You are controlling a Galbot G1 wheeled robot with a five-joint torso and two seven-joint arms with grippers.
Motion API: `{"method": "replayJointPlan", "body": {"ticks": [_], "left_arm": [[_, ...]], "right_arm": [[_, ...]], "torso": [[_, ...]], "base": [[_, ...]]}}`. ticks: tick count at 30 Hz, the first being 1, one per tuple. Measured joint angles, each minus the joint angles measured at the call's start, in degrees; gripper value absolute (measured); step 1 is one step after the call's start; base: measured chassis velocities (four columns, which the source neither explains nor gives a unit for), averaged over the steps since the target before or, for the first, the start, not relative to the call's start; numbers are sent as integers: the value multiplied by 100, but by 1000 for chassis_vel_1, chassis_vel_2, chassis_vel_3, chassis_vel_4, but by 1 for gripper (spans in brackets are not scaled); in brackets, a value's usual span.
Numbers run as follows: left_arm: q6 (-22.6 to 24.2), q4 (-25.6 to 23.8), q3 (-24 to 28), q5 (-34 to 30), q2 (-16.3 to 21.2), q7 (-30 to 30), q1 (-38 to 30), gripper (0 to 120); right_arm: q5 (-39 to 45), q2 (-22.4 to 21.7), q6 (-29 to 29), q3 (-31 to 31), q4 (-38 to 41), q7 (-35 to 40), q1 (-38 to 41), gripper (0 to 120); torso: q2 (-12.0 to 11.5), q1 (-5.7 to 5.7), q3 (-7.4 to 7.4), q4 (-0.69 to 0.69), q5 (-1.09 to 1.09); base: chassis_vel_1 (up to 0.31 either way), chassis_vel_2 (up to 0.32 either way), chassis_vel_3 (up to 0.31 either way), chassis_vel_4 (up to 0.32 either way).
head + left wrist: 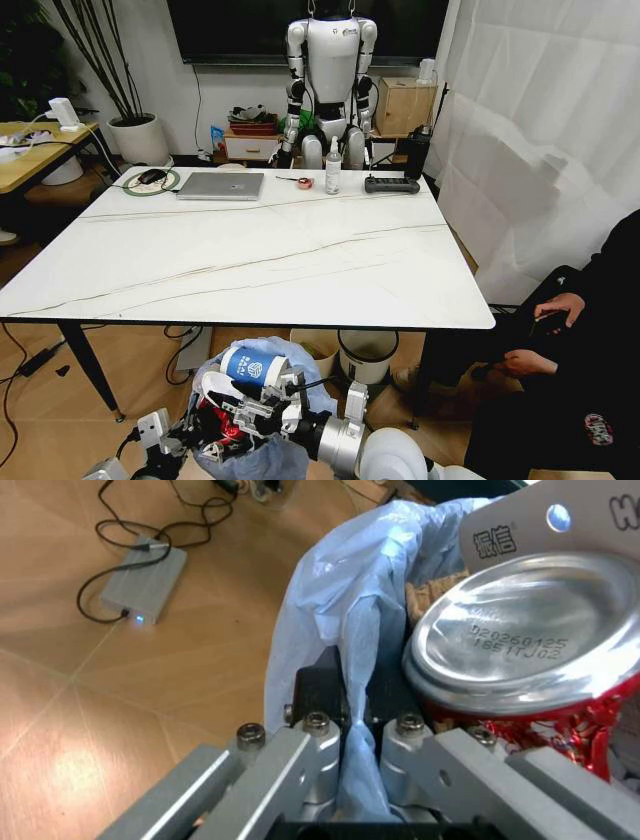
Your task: Pick up the trash bin and place the trash from the table into it.
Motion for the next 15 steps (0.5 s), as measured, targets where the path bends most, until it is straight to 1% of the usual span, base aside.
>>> {"method": "replayJointPlan", "body": {"ticks": [4,6,7,11,15], "left_arm": [[0,9,-1,-1,0,-3,-20,0],[0,17,-1,-3,-1,-5,-30,0],[-1,23,-1,-4,-1,-6,-33,0],[-1,36,-1,-13,0,-5,-42,0],[-3,47,6,-21,-2,-3,-54,0]], "right_arm": [[11,-14,0,7,48,17,-2,72],[12,-25,0,7,69,26,3,74],[15,-38,0,6,90,30,7,77],[19,-88,-2,31,117,35,10,84],[17,-87,-2,41,116,35,9,85]], "torso": [[0,0,0,0,0],[0,0,0,0,0],[0,0,0,0,0],[0,0,0,0,0],[0,0,0,0,0]], "base": [[0,0,0,0],[0,0,0,0],[0,0,0,0],[0,0,0,0],[0,0,0,0]]}}
